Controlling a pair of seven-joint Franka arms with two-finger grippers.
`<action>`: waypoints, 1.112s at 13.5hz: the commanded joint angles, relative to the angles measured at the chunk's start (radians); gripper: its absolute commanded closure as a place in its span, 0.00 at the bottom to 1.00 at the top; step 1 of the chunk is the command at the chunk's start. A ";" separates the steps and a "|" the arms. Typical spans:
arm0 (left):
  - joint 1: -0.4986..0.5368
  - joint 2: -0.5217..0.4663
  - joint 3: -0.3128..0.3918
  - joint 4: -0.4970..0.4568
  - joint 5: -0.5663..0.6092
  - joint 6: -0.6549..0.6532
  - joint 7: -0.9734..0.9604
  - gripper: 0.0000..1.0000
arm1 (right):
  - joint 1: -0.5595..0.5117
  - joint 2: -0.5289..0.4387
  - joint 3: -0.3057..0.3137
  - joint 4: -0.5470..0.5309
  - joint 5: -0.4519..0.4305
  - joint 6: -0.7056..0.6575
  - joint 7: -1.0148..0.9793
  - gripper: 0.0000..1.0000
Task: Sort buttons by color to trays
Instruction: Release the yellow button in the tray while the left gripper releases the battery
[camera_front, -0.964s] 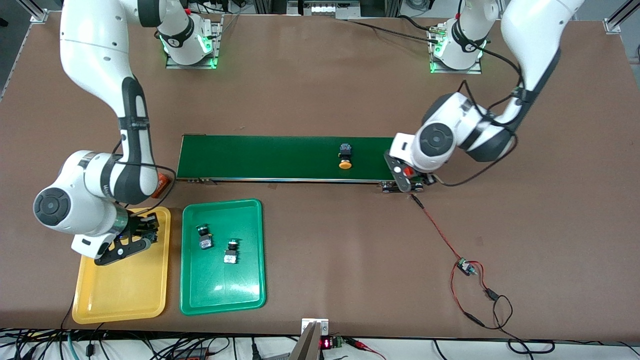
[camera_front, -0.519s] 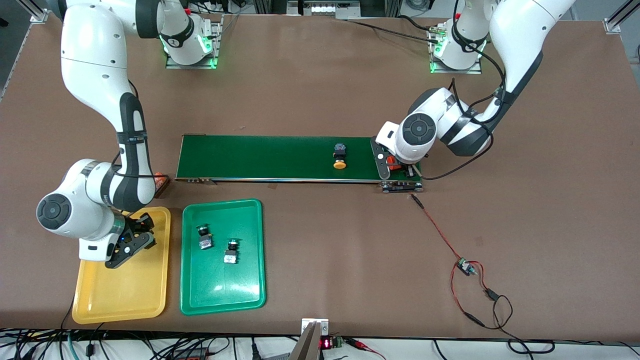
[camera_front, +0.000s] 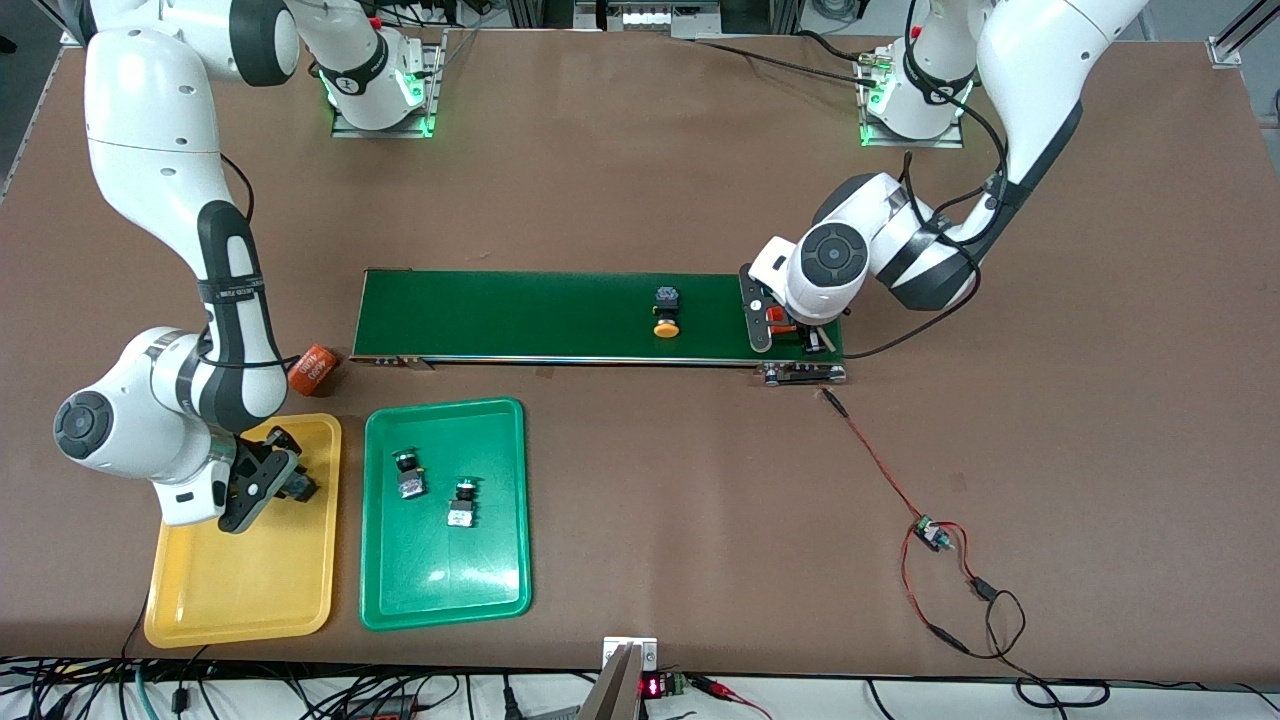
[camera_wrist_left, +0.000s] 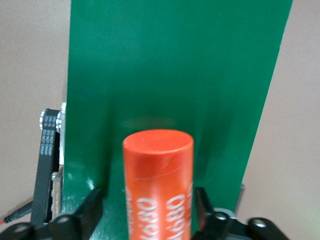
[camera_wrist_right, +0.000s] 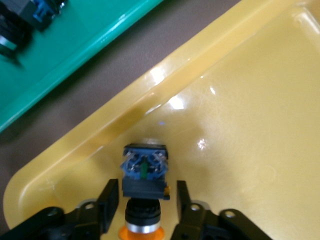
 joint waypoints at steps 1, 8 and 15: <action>0.014 -0.036 -0.014 0.002 0.014 0.001 0.023 0.00 | 0.023 -0.032 0.016 0.007 0.013 -0.012 0.058 0.00; -0.007 -0.234 0.075 0.091 -0.183 -0.152 -0.085 0.00 | 0.131 -0.224 -0.007 0.013 -0.081 -0.366 0.689 0.00; -0.211 -0.426 0.473 0.117 -0.422 -0.259 -0.290 0.00 | 0.290 -0.270 0.000 -0.004 -0.073 -0.515 1.065 0.00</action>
